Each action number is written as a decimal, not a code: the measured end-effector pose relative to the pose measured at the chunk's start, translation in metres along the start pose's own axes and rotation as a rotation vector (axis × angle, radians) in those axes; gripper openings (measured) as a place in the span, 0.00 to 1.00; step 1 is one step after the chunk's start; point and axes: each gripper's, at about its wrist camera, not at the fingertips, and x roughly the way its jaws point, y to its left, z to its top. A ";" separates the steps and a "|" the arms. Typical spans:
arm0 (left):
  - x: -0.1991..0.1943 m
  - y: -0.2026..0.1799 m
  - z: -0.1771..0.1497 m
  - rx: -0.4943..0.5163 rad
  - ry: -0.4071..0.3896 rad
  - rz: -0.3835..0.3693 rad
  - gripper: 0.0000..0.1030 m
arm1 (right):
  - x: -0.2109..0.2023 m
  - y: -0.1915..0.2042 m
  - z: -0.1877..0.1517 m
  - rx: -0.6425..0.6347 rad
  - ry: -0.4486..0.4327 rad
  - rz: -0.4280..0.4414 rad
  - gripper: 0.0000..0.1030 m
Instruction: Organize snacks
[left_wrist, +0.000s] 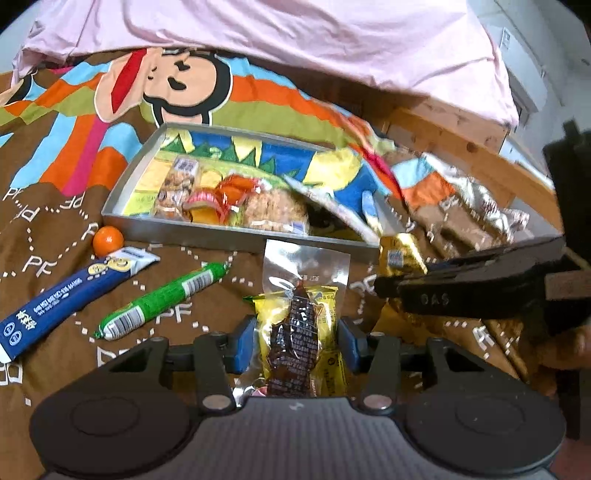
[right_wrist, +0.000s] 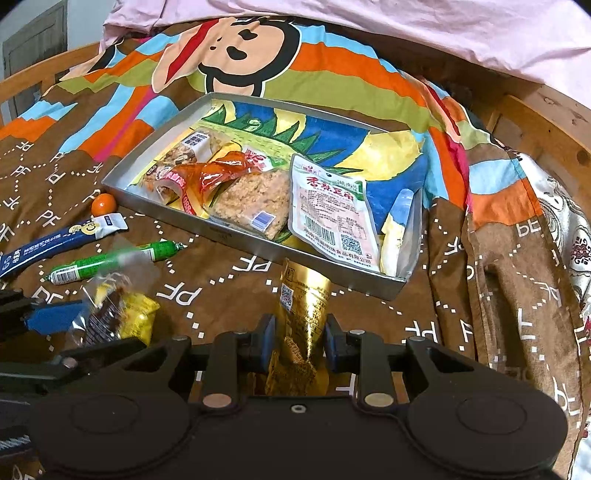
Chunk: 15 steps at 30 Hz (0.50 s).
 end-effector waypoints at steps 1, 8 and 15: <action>-0.002 0.000 0.001 -0.008 -0.015 -0.007 0.50 | 0.000 0.000 0.000 0.002 -0.005 -0.002 0.28; -0.021 0.001 0.011 -0.043 -0.139 -0.048 0.50 | -0.006 -0.005 0.003 0.024 -0.051 -0.015 0.28; -0.030 -0.001 0.017 -0.043 -0.196 -0.055 0.50 | -0.013 -0.007 0.005 0.033 -0.097 -0.011 0.28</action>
